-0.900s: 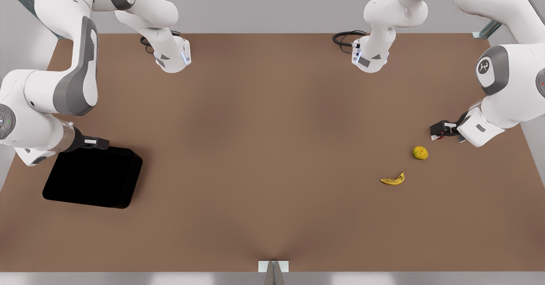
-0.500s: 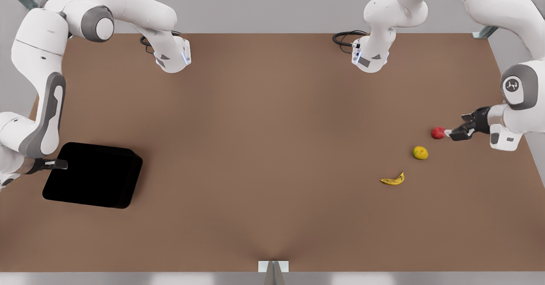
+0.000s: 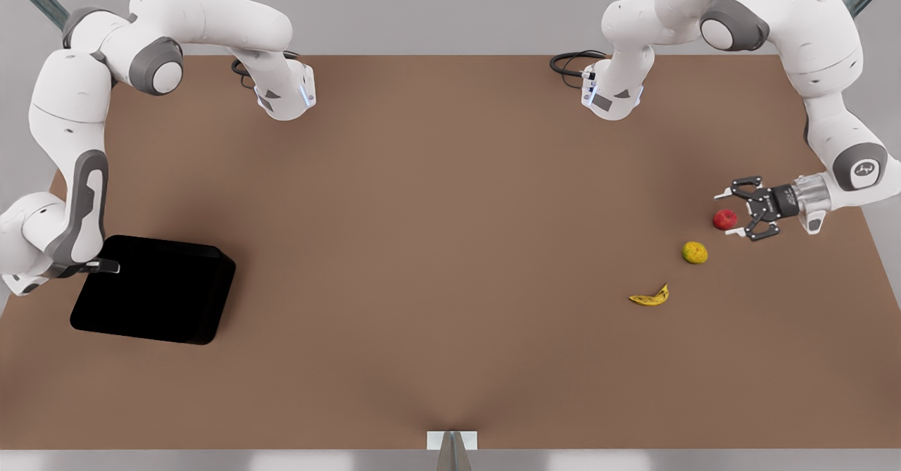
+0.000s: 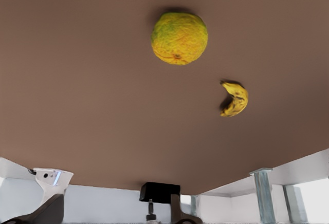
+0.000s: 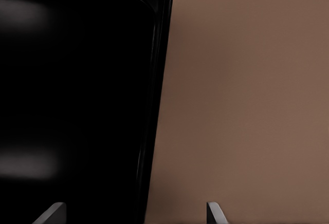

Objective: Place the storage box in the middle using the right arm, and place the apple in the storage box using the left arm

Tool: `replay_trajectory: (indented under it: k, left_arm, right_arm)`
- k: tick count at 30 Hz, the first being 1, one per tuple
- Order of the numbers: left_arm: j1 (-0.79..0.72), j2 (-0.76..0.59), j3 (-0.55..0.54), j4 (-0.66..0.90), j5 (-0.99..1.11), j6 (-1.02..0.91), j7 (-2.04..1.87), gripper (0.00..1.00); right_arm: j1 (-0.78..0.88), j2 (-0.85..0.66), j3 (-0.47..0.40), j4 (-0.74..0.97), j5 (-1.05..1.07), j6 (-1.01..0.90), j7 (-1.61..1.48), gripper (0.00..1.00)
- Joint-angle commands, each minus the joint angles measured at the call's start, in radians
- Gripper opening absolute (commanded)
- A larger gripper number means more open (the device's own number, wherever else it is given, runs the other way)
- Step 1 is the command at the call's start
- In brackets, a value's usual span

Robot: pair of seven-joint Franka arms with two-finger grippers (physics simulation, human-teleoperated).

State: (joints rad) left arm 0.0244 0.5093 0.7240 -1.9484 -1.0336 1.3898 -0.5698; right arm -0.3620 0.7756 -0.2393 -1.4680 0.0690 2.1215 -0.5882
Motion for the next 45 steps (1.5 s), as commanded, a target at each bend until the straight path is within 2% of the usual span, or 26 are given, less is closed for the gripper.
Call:
replay_trajectory:
  k: [1,2,4,5,9,12,13,14,16,23,26,29,33,37,38,40,44,45]
  left_arm:
    - [0.005,0.005,0.000,-0.001,-0.077,-0.002,0.007,1.00]
    - [0.020,0.031,-0.001,0.003,-0.078,-0.020,0.034,1.00]
    - [0.057,0.095,-0.001,0.026,-0.109,-0.032,0.056,1.00]
    - [0.066,0.109,-0.001,0.022,-0.112,-0.060,0.062,1.00]
    - [0.089,0.158,-0.001,-0.007,-0.115,-0.106,0.219,1.00]
    - [0.141,0.239,-0.001,0.066,-0.166,-0.109,0.219,1.00]
    - [0.169,0.290,-0.005,0.138,-0.167,-0.149,0.215,1.00]
    - [0.181,0.299,-0.005,0.144,-0.167,-0.155,0.217,1.00]
    - [0.193,0.311,-0.006,0.146,-0.167,-0.166,0.220,1.00]
    - [0.218,0.382,-0.015,0.128,-0.171,-0.193,0.358,1.00]
    - [0.236,0.420,-0.015,0.138,-0.187,-0.178,0.378,1.00]
    - [0.267,0.454,-0.015,0.170,-0.190,-0.163,0.372,1.00]
    - [0.273,0.460,-0.015,0.167,-0.243,-0.163,0.361,1.00]
    - [0.273,0.465,-0.060,0.166,-0.266,-0.143,0.364,0.99]
    - [0.273,0.465,-0.060,0.166,-0.267,-0.135,0.363,0.93]
    - [0.273,0.468,-0.061,0.166,-0.267,-0.124,0.361,0.85]
    - [0.273,0.468,-0.067,0.164,-0.267,-0.124,0.363,0.85]
    - [0.273,0.468,-0.067,0.164,-0.267,-0.124,0.363,0.85]
  right_arm:
    - [0.000,0.005,0.000,0.000,0.000,0.000,0.001,1.00]
    - [0.002,0.007,0.000,0.000,-0.002,0.000,0.001,0.99]
    - [0.002,0.014,0.000,-0.002,-0.005,-0.003,-0.002,0.52]
    - [0.003,0.013,0.000,0.000,-0.015,-0.011,-0.001,0.40]
    - [0.003,0.016,0.000,0.000,-0.021,-0.017,-0.010,0.34]
    - [0.003,0.022,0.000,0.002,-0.021,-0.017,-0.025,0.27]
    - [0.003,0.022,0.000,0.002,-0.021,-0.017,-0.025,0.26]
    - [0.003,0.022,0.000,0.002,-0.023,-0.017,-0.025,0.24]
    - [0.003,0.022,0.002,0.005,-0.044,-0.018,-0.030,0.21]
    - [0.018,0.022,0.006,0.006,-0.044,-0.021,-0.038,0.21]
    - [0.052,0.014,0.014,0.044,-0.037,-0.109,-0.081,0.21]
    - [0.144,-0.002,0.034,0.120,-0.028,-0.238,-0.101,0.21]
    - [0.359,-0.021,0.043,0.150,-0.026,-0.238,-0.093,0.21]
    - [0.538,-0.019,0.051,0.198,0.061,-0.236,-0.042,0.21]
    - [0.568,-0.019,0.084,0.210,0.061,-0.235,0.024,0.21]
    - [0.581,-0.006,0.212,0.232,0.060,-0.213,0.177,0.21]
    - [0.597,0.051,0.382,0.226,0.061,-0.103,0.436,0.21]
    - [0.623,0.068,0.397,0.230,0.060,-0.080,0.467,0.21]
